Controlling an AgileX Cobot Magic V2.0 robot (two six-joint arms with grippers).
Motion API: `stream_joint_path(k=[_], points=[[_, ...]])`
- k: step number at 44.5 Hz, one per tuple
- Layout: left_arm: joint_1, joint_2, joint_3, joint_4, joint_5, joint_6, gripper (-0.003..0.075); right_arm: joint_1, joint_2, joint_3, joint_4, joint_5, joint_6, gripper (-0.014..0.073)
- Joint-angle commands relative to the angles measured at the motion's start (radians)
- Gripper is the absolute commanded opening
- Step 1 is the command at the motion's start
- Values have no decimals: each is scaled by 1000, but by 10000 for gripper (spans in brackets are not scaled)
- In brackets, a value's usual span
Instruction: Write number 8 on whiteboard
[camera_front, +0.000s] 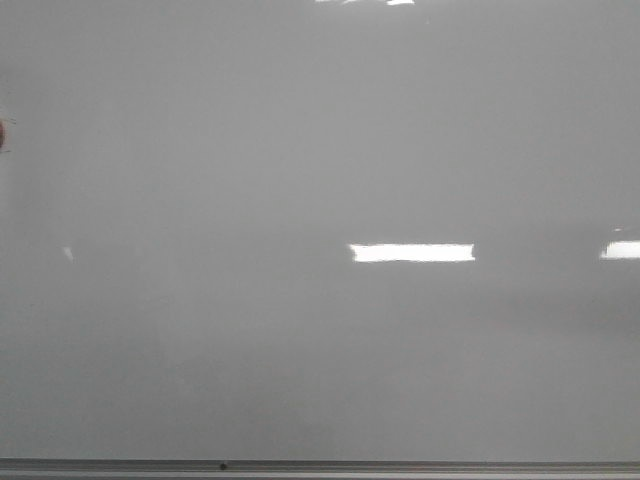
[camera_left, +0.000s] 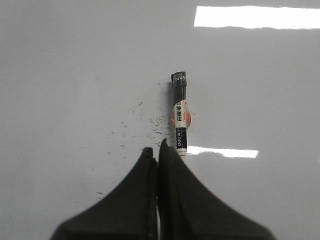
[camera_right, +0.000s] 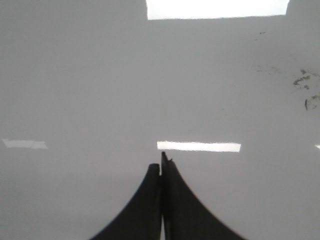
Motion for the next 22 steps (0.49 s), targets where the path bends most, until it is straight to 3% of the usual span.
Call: stream_joint_path(k=[1, 14, 22], points=[[-5, -21, 2, -7, -83, -5, -19, -3, -19, -2, 0, -100, -2, -116], [-5, -21, -2, -7, -137, -5, -19, -1, -19, -36, 0, -151, -1, -116], [-14, -13, -109, -7, -160, -5, -19, -1, -11, -184, 0, -25, -1, -116]])
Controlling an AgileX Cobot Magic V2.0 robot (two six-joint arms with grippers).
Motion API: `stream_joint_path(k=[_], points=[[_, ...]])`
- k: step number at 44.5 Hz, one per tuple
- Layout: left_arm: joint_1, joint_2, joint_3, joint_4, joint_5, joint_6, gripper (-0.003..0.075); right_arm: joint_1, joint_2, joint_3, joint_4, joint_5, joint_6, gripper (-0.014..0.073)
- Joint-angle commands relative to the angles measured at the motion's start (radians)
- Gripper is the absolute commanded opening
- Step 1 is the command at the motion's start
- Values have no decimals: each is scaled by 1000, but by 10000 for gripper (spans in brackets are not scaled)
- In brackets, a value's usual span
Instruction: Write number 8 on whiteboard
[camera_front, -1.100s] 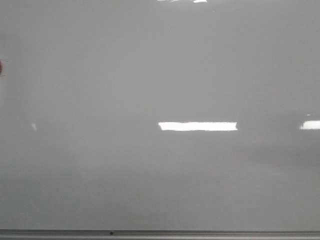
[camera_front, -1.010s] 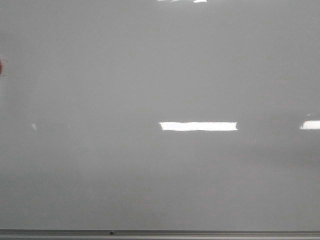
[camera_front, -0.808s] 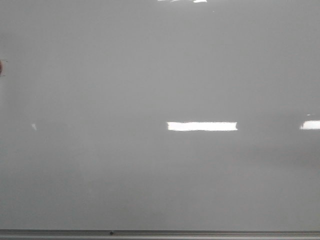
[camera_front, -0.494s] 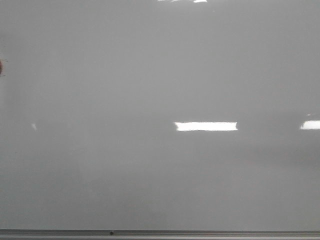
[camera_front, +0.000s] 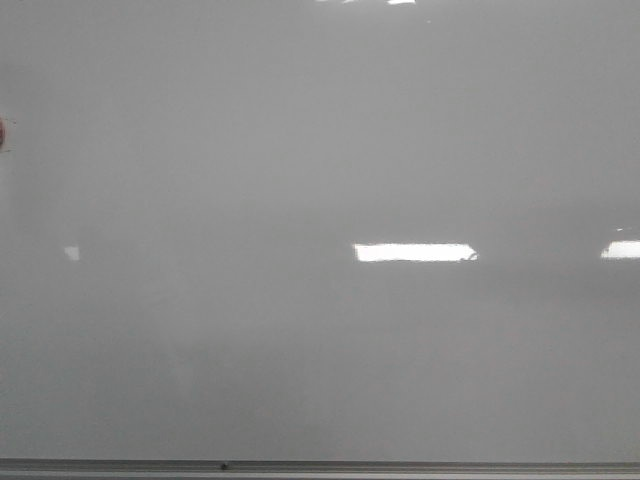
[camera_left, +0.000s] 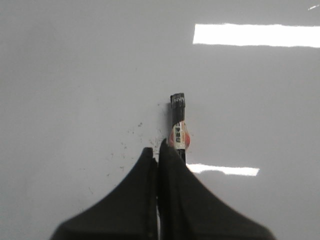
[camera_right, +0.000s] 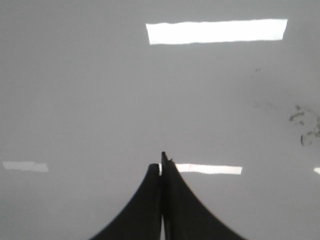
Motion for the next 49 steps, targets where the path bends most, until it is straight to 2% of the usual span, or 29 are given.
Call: stream_joint_path(k=[1, 9, 15, 25, 40, 49], points=[[-11, -11, -106, -7, -97, -5, -19, -1, -7, -127, 0, 5, -1, -116], [-11, 57, -310, -5, 41, -5, -19, -1, 98, -318, 0, 165, -1, -116], [-11, 147, -447, -5, 132, -5, -19, -1, 210, -434, 0, 232, -1, -116], [-11, 321, -615, -5, 310, -5, -19, -1, 384, -582, 0, 387, -1, -116], [-11, 493, -632, -5, 491, -5, -19, -1, 535, -593, 0, 441, -1, -116], [-11, 572, -632, -7, 516, -5, -19, -1, 602, -593, -1, 479, -31, -116]])
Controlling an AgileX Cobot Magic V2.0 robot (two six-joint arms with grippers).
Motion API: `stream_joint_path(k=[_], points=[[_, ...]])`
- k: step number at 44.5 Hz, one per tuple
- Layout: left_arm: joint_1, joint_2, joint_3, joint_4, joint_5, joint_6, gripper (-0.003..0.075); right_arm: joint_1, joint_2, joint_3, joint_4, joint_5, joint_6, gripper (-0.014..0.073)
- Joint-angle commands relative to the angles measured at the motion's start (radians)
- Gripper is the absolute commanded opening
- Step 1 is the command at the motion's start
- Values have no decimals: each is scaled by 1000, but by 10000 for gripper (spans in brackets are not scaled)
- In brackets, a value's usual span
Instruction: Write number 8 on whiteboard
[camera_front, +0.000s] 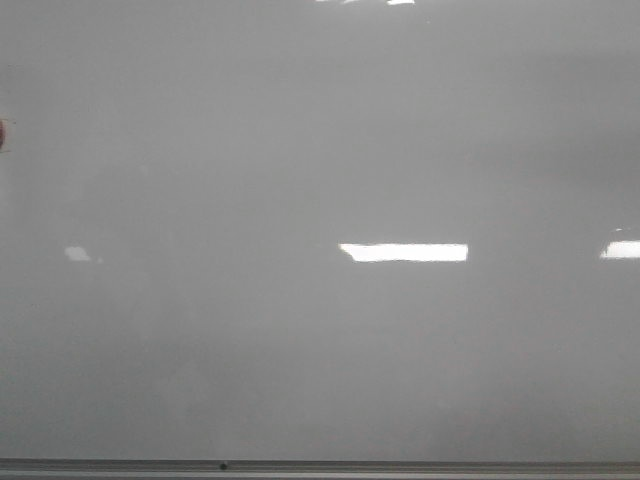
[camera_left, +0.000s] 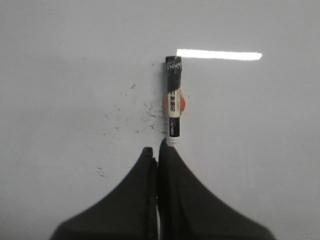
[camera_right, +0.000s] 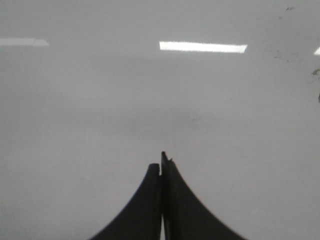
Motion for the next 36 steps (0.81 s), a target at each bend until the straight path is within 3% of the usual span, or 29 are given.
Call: stream_joint_path(k=[1, 6, 12, 15, 19, 22, 26, 36], points=[[-5, 41, -35, -8, -68, -5, -19, -1, 40, -33, -1, -45, -24, -114], [-5, 74, -35, -8, -66, -5, -19, -1, 63, -33, -1, -31, -47, -32], [-5, 114, -35, 4, -66, -5, -5, -1, 71, -33, -1, -17, -61, 242], [-5, 140, -35, 30, -66, -5, 59, -1, 71, -33, -1, -19, -61, 405], [-5, 176, -35, 56, -70, -4, 196, -1, 71, -33, -1, -19, -61, 522], [-5, 207, -35, 62, -83, -2, 332, -1, 71, -33, -1, -19, -61, 546], [-5, 253, -35, 50, -120, -2, 454, -1, 71, -33, -1, -20, -61, 543], [-30, 406, -69, 2, -226, -2, 472, -1, 71, -33, -1, -20, -61, 543]])
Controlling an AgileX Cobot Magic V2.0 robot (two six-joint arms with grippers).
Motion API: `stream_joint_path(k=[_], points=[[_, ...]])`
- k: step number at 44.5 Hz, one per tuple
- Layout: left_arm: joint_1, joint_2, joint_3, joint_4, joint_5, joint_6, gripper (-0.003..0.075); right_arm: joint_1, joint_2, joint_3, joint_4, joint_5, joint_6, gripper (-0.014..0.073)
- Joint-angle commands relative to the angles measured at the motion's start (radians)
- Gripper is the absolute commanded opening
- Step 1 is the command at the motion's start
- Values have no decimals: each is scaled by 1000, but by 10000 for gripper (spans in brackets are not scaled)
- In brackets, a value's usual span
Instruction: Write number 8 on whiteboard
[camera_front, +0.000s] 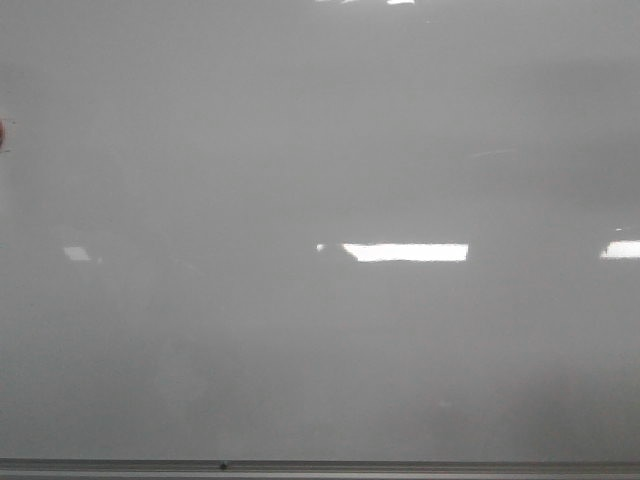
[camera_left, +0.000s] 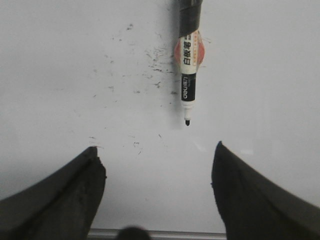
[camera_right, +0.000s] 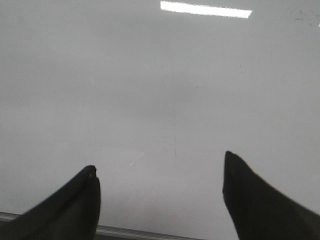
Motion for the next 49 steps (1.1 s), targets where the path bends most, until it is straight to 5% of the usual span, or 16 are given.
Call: stream_joint_path(k=[1, 37, 49], points=[[-20, 69, -54, -14, -132, -2, 472, -1, 5, -33, -1, -67, -10, 543], [-55, 580, -275, -16, -284, -2, 468, -1, 5, -33, -1, -67, -10, 543], [-55, 602, -275, -16, -301, -2, 256, -1, 5, -33, -1, -67, -10, 543]])
